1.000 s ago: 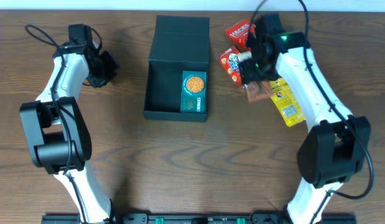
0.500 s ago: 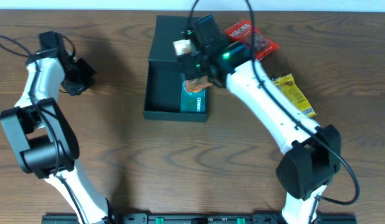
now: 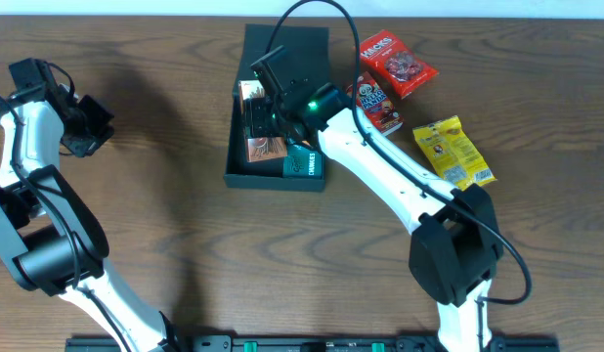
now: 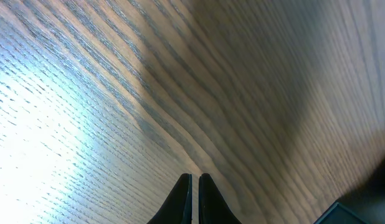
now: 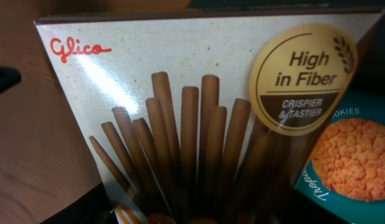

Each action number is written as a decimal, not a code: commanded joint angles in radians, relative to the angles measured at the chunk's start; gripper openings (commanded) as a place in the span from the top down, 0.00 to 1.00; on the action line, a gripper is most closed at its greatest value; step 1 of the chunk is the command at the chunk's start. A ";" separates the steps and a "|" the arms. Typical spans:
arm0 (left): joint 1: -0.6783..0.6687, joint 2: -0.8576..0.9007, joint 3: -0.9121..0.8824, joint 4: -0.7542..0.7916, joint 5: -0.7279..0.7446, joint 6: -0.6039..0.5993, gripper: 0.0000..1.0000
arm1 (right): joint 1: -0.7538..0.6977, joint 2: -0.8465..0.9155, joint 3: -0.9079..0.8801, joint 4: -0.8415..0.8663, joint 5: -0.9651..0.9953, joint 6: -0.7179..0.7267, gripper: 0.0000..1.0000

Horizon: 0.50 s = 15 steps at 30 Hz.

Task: Pack container
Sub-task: 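Place the Pocky box into the black box beside the cookies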

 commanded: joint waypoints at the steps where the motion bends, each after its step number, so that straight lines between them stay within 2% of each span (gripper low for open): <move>1: -0.001 -0.021 0.012 -0.003 0.014 0.023 0.93 | 0.019 0.000 0.019 0.000 0.018 0.088 0.39; 7: -0.001 -0.021 0.012 -0.005 0.014 0.023 0.92 | 0.037 0.031 0.019 -0.010 0.016 0.091 0.36; 9: -0.001 -0.021 0.012 -0.007 0.015 0.023 0.93 | 0.037 0.031 0.019 -0.017 0.018 0.091 0.31; 12: -0.002 -0.021 0.012 -0.008 0.014 0.023 0.92 | 0.037 0.031 0.019 -0.031 0.029 0.090 0.16; 15: -0.002 -0.021 0.012 -0.009 0.015 0.022 0.92 | 0.036 0.031 0.019 -0.042 0.036 0.090 0.13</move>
